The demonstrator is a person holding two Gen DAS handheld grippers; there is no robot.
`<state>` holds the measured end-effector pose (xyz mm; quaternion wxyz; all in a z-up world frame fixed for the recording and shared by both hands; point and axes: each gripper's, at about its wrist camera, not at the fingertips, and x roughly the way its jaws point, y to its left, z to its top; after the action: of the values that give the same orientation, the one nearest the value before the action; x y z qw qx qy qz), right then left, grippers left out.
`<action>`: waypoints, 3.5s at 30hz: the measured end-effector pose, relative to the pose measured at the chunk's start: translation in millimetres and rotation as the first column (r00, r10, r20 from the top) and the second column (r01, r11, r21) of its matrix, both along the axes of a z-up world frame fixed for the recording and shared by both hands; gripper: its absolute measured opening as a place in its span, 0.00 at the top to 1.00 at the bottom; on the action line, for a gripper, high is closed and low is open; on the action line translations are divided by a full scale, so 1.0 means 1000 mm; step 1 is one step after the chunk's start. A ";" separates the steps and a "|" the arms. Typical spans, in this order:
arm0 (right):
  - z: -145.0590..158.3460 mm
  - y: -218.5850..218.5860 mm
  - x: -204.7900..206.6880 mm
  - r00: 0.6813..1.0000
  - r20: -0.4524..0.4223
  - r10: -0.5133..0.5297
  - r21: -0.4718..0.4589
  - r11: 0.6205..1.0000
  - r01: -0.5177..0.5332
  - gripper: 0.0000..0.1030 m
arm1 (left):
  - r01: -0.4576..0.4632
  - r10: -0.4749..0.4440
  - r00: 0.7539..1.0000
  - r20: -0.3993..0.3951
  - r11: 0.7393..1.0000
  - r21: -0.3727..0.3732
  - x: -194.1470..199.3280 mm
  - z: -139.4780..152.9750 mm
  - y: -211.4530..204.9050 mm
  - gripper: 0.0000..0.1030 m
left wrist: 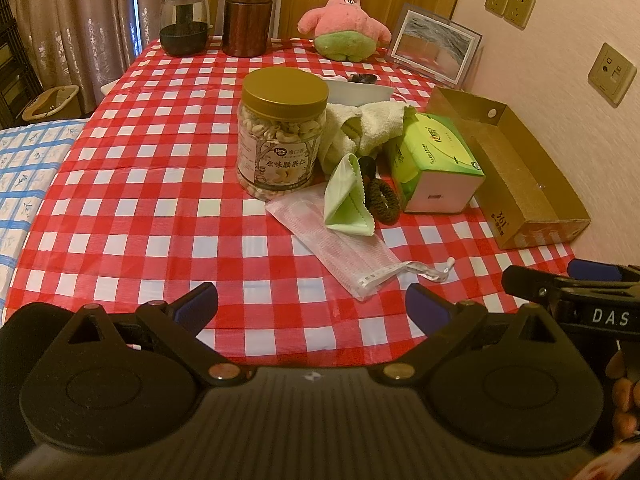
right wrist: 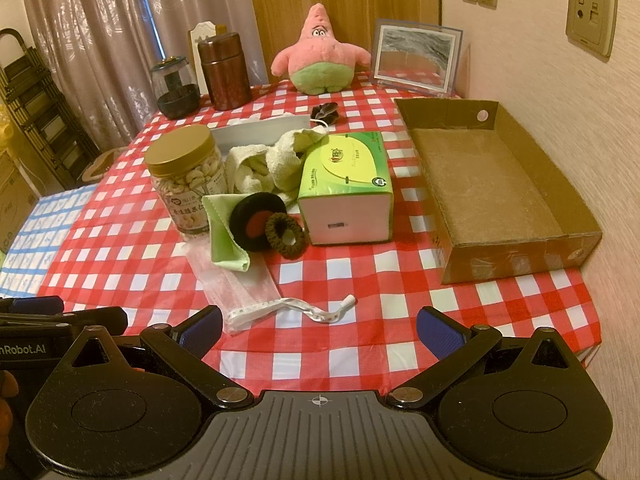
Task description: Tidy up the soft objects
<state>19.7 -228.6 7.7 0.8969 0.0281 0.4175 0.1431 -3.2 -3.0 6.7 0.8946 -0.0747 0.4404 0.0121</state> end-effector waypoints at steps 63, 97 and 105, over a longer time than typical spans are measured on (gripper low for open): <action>-0.077 0.036 0.097 0.989 -0.038 0.146 -0.015 0.989 -0.147 0.23 | 0.242 -0.242 0.970 0.014 0.970 -0.008 0.148 -0.083 0.011 0.95; -0.084 0.085 0.110 0.962 0.054 0.267 -0.136 0.957 -0.258 0.95 | 0.191 -0.182 0.979 0.097 0.977 -0.099 0.110 -0.027 0.041 1.00; -0.046 0.060 0.081 0.972 0.101 0.214 -0.089 0.975 -0.205 0.95 | 0.216 -0.200 0.967 0.156 0.972 -0.093 0.100 0.005 0.024 1.00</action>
<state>100.6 -168.9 -38.4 0.8988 -0.0591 0.3735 0.2219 97.2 20.8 12.0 0.9154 -0.0775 0.3791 -0.1113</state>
